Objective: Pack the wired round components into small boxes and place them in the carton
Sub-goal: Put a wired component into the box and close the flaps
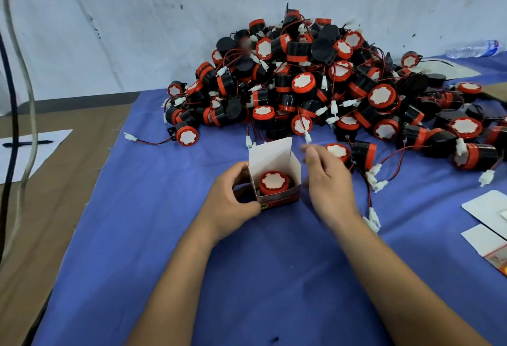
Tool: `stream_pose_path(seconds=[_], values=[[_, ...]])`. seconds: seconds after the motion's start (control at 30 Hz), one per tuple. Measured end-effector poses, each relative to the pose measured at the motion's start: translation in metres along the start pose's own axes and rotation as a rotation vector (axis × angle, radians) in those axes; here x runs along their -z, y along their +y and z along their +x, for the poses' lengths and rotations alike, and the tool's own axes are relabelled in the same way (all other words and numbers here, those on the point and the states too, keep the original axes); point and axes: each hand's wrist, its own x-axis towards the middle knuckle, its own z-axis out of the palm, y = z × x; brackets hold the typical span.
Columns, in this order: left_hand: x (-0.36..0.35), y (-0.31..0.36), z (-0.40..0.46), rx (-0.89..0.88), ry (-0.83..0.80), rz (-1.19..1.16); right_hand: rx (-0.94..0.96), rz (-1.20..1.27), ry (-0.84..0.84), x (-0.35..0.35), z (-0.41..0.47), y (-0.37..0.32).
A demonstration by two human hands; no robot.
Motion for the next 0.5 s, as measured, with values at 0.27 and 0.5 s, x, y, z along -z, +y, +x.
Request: stream_pose_path(seconds=[0.27, 0.5], values=[[0.015, 0.006, 0.003, 0.238, 0.023, -0.439, -0.119, 0.109, -0.314, -0.005, 0.006, 0.021], [-0.014, 0.004, 0.002, 0.225, 0.235, -0.254, 0.023, 0.256, -0.496, -0.006, -0.001, 0.022]])
